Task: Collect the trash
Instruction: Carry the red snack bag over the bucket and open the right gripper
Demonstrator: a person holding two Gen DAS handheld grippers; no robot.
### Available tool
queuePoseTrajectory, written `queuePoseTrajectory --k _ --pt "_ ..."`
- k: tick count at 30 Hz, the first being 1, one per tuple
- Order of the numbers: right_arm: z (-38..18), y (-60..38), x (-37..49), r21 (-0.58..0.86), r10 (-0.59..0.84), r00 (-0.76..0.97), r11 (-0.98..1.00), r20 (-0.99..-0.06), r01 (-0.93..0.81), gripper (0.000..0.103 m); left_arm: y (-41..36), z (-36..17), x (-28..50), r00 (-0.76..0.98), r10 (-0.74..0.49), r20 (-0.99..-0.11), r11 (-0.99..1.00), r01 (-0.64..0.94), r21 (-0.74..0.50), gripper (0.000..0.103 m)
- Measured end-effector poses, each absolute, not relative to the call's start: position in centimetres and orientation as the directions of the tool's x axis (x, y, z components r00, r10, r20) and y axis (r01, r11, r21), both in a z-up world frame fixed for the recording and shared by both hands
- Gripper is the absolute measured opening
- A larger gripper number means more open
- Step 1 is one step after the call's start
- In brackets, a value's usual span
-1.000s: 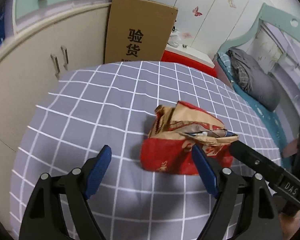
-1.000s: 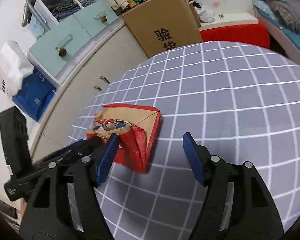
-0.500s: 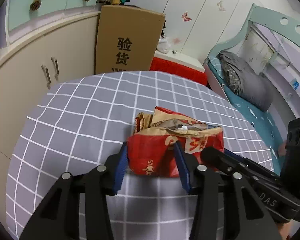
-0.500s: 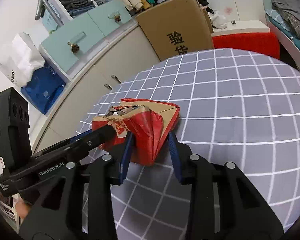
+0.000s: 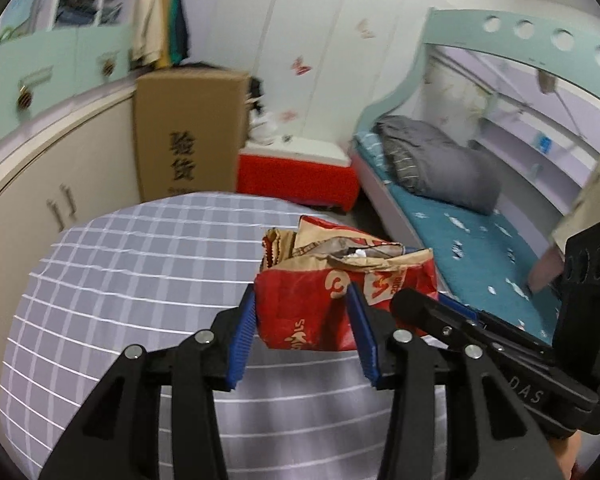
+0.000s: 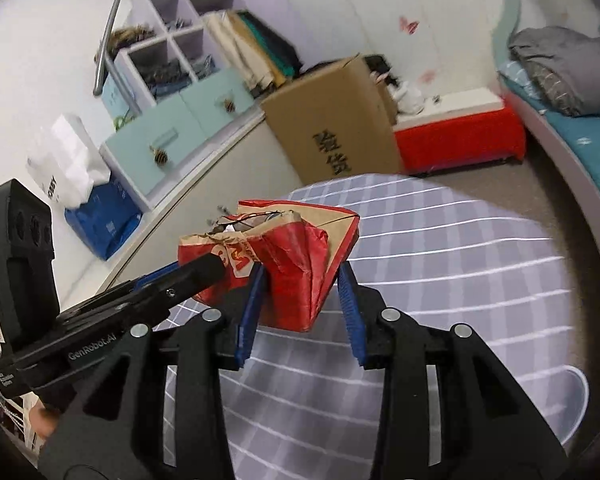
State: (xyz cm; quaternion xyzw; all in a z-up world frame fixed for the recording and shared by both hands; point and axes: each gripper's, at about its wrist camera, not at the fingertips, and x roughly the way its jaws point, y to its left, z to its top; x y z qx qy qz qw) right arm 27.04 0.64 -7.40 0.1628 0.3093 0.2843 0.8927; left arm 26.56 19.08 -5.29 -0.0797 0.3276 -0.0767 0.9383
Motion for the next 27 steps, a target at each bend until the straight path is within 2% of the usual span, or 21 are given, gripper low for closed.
queuePoseTrajectory --k 7,13,20,27 --pt "-6.8 -10.4 22.2 0.468 0.526 0.738 0.824 -0.422 -0.320 0.040 7.4 -4.2 23.7 0.772 -0.299 -0.561 0.954 0.238 -0.182 0.044" --pt "-8.3 -18.8 18.2 0.462 0.427 0.807 0.859 -0.409 -0.220 0.040 -1.7 -5.4 22.1 0.722 -0.393 -0.570 0.917 0.353 -0.185 0.044" --pt "-12.6 -26.3 14.8 0.479 0.338 0.829 0.872 -0.446 -0.098 0.041 -10.4 -9.5 20.9 0.625 -0.458 -0.632 0.872 0.454 -0.183 0.044" --pt "-18.1 -31.0 13.9 0.520 0.288 0.813 0.854 -0.506 0.020 0.042 -16.2 -14.3 21.4 0.552 -0.456 -0.698 0.852 0.497 -0.164 0.044"
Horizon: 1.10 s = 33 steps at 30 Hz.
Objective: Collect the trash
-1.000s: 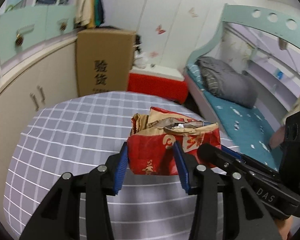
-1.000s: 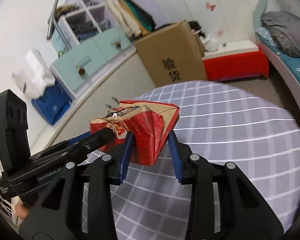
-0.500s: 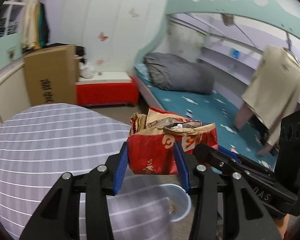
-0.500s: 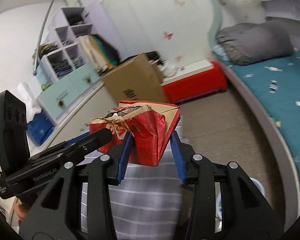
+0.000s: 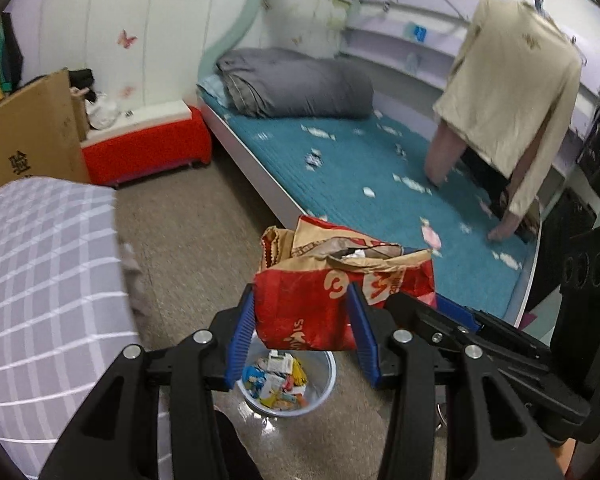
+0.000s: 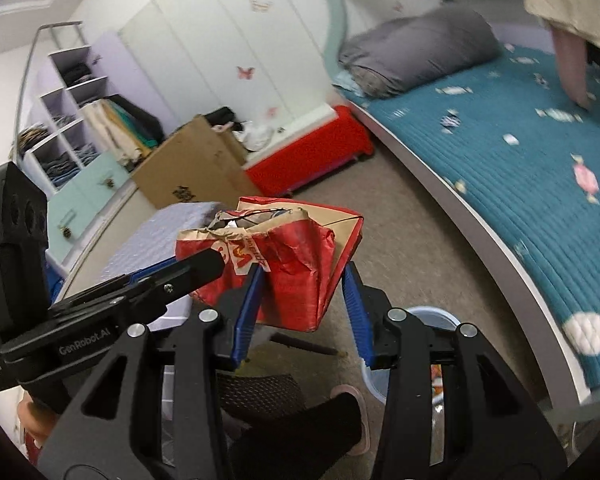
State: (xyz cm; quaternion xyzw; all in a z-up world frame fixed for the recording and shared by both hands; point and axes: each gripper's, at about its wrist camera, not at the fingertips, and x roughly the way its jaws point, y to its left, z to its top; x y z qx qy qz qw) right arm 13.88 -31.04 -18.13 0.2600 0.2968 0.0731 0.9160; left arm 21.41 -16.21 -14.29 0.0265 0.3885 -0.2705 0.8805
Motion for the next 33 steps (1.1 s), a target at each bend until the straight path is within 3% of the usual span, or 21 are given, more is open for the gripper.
queuePoseTrajectory --k 10,12,13,14,15,20,27,33 --pt "-25.1 -34.2 15.4 0.549 0.255 0.773 0.824 -0.581 0.142 0.046 -19.4 -21.0 24.2 0.449 -0.430 -0.783 0.847 0.500 -0.179 0.044" --pt "-27.1 -34.5 16.1 0.535 0.236 0.754 0.826 -0.614 0.177 0.054 -19.8 -22.4 24.6 0.442 -0.410 -0.798 0.851 0.500 -0.161 0.050" --pt "-28.4 -34.9 16.4 0.530 0.223 0.740 0.822 -0.634 0.207 0.064 -20.0 -23.1 24.9 0.443 -0.385 -0.810 0.860 0.492 -0.139 0.054" --pt "-29.7 -35.4 16.7 0.526 0.214 0.720 0.816 -0.660 0.240 0.068 -20.2 -24.5 25.6 0.439 -0.335 -0.834 0.874 0.475 -0.102 0.067" --pt "-31.4 -35.8 16.9 0.526 0.216 0.695 0.807 -0.686 0.268 0.068 -20.1 -25.2 25.9 0.430 -0.314 -0.846 0.881 0.465 -0.090 0.072" --pt "-35.7 -36.3 16.3 0.509 0.230 0.606 0.791 -0.761 0.339 0.068 -18.7 -28.3 26.7 0.378 -0.250 -0.891 0.904 0.421 -0.075 0.072" --pt "-34.4 -35.3 14.7 0.493 0.209 0.625 0.808 -0.752 0.323 0.068 -17.8 -27.6 25.2 0.401 -0.226 -0.888 0.906 0.422 -0.040 0.075" --pt "-29.3 -33.4 13.4 0.483 0.201 0.688 0.841 -0.697 0.243 0.068 -16.5 -22.8 22.5 0.505 -0.231 -0.832 0.915 0.404 -0.008 0.078"
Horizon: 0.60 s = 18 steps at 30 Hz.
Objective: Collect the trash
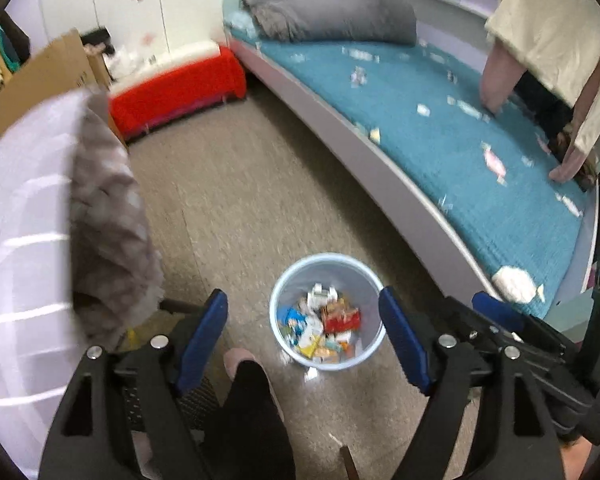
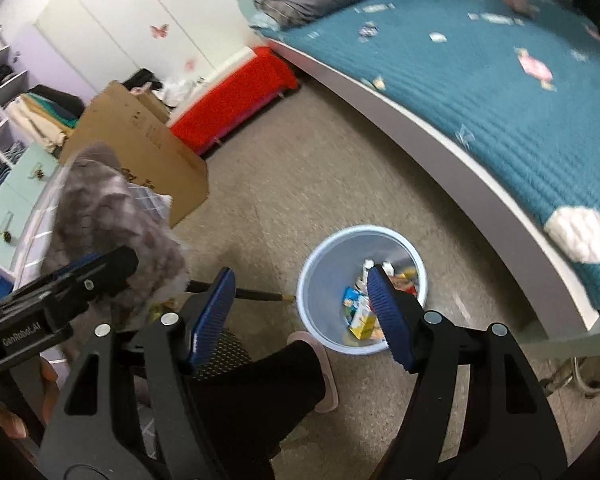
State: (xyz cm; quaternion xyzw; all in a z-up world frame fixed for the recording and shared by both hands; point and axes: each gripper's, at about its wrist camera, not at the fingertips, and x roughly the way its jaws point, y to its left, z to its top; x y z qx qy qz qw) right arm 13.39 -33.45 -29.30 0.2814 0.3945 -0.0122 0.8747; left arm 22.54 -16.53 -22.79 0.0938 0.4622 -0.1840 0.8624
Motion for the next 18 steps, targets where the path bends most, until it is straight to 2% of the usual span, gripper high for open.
queuePoseTrajectory --k 7,8,11,18 --pt "-21.9 -30.7 10.3 0.455 0.182 0.780 0.879 -0.598 0.144 0.070 -12.9 -14.4 17.2 0.683 -0.244 -0.688 0.932 0.362 0.029 0.083" --pt "-20.7 -30.2 9.7 0.451 0.182 0.795 0.883 -0.579 0.127 0.071 -12.0 -12.9 16.1 0.716 -0.239 -0.656 0.937 0.346 0.037 0.087" --pt "-17.2 -28.8 7.5 0.430 0.175 0.837 0.900 -0.518 0.078 0.072 -9.9 -9.6 13.2 0.791 -0.211 -0.574 0.951 0.302 0.066 0.089" --pt "-11.0 -25.3 2.2 0.355 0.151 0.906 0.935 -0.395 -0.001 0.076 -5.0 -4.0 7.1 0.878 -0.149 -0.454 0.978 0.200 0.065 0.094"
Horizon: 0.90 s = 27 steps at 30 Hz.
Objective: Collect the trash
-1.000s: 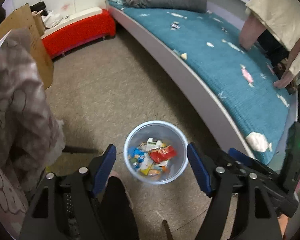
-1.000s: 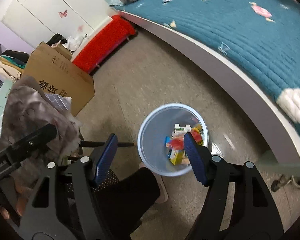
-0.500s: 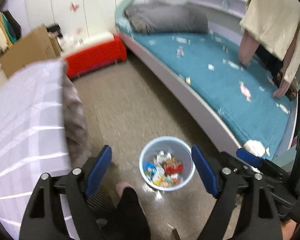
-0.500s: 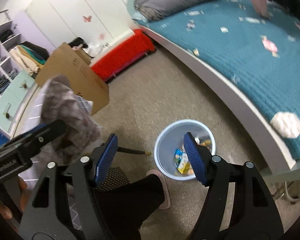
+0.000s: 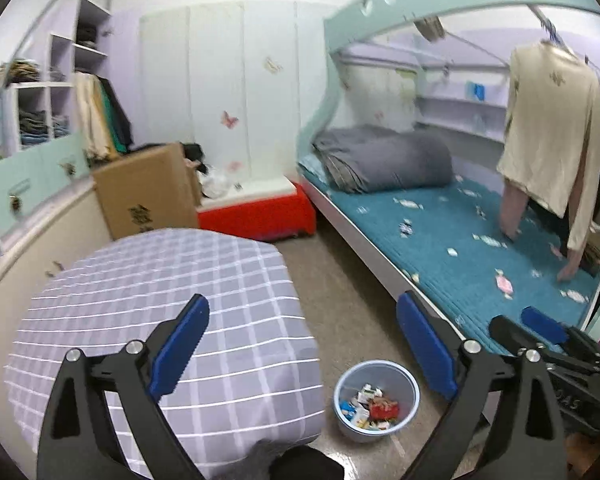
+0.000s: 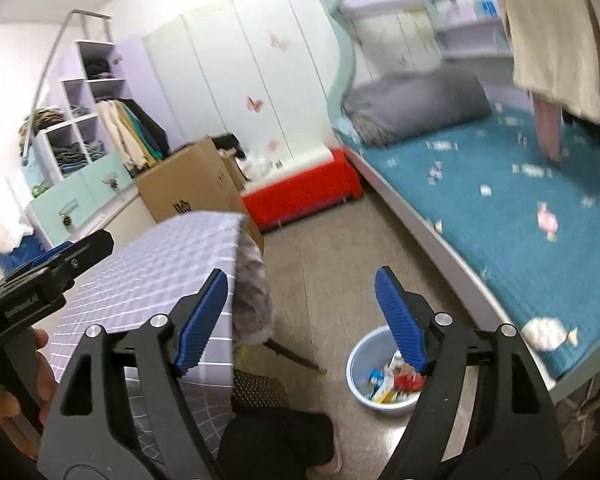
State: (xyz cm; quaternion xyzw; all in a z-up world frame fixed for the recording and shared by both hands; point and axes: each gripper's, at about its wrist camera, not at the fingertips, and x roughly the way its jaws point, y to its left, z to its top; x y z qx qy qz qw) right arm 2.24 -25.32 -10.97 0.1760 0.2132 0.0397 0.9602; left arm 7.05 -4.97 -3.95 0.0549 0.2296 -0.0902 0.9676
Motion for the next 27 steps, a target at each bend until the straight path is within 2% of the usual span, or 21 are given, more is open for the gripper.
queuePoseTrajectory --k 8,12,27 --pt "-6.5 -23.1 -2.6 0.284 0.132 0.952 0.958 -0.278 -0.050 0.082 -2.4 -0.3 1.3 0.938 -0.119 -0.326 0.985 0.153 0.081 0.097" --pt "-5.6 -22.6 -4.4 0.263 0.122 0.964 0.963 -0.236 -0.057 0.085 -1.8 0.2 -0.4 0.947 -0.119 -0.298 0.987 0.146 0.070 0.098" --pt "-5.8 -20.7 -7.3 0.168 0.049 0.986 0.986 -0.156 -0.022 0.092 -1.3 0.0 -2.2 0.953 -0.121 -0.278 0.987 0.146 0.071 0.098"
